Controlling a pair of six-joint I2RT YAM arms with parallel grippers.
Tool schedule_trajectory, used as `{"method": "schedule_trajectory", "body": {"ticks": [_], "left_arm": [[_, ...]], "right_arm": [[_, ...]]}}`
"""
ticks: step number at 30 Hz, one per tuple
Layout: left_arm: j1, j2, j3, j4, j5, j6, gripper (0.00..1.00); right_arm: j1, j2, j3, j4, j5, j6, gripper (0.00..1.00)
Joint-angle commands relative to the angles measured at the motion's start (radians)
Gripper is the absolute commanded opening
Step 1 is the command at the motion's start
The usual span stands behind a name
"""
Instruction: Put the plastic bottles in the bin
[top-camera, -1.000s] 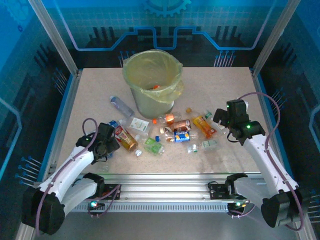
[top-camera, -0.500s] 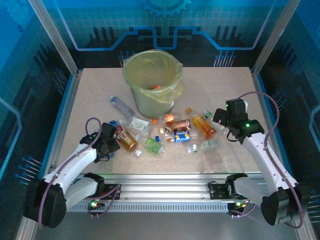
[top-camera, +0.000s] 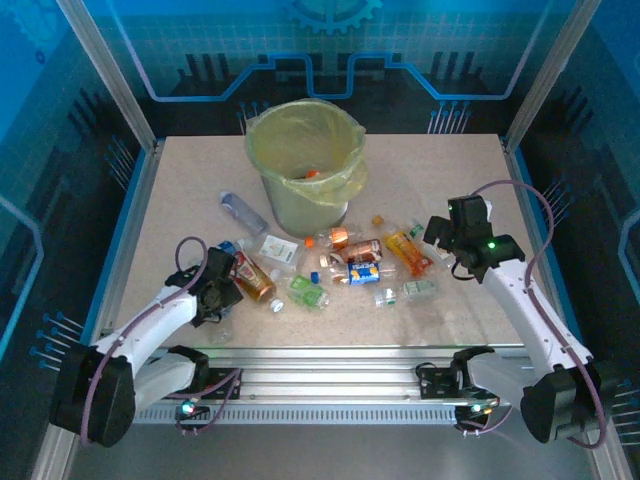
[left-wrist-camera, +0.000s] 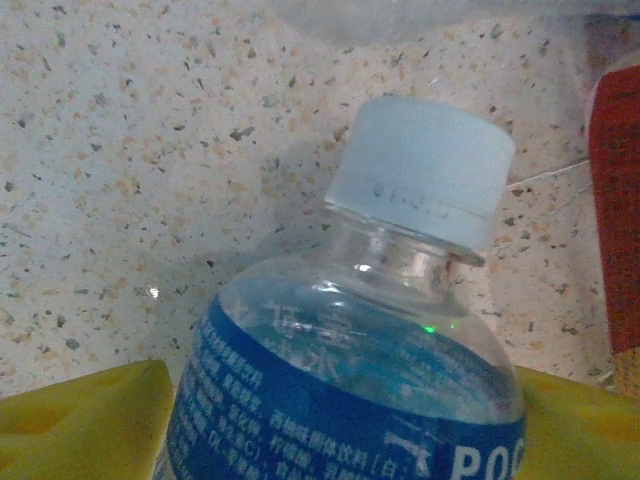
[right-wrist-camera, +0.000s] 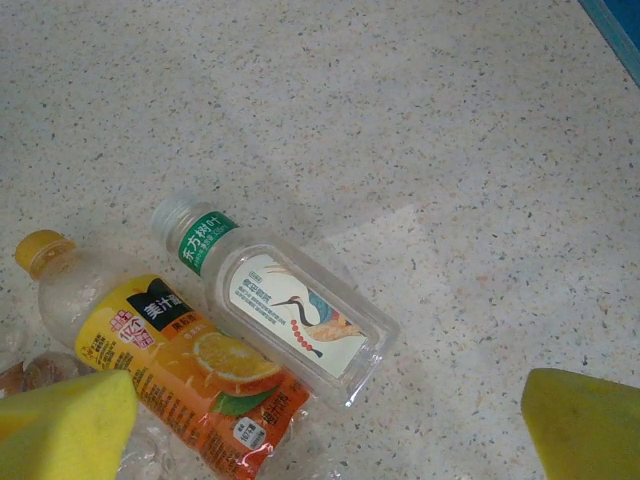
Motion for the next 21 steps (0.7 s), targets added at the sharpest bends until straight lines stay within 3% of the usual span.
{"method": "schedule_trajectory", "body": {"ticks": [1,11,21], "left_arm": [[-0.002,0.012,-0.021,0.023,0.024,-0.025,0.81],[-0.002,-0.006,-0.019,0.026,0.05,-0.044,0.58],[-0.003,-0.149,0.035,-0.065,0.083,-0.066,0.49]], "right_arm": [[0.015,0.001,0.018,-0.007,0.013,-0.005,1.0],[0.018,-0.005,0.016,-0.011,0.018,-0.005,1.0],[0.02,-0.016,0.019,-0.011,0.018,-0.008,1.0]]}}
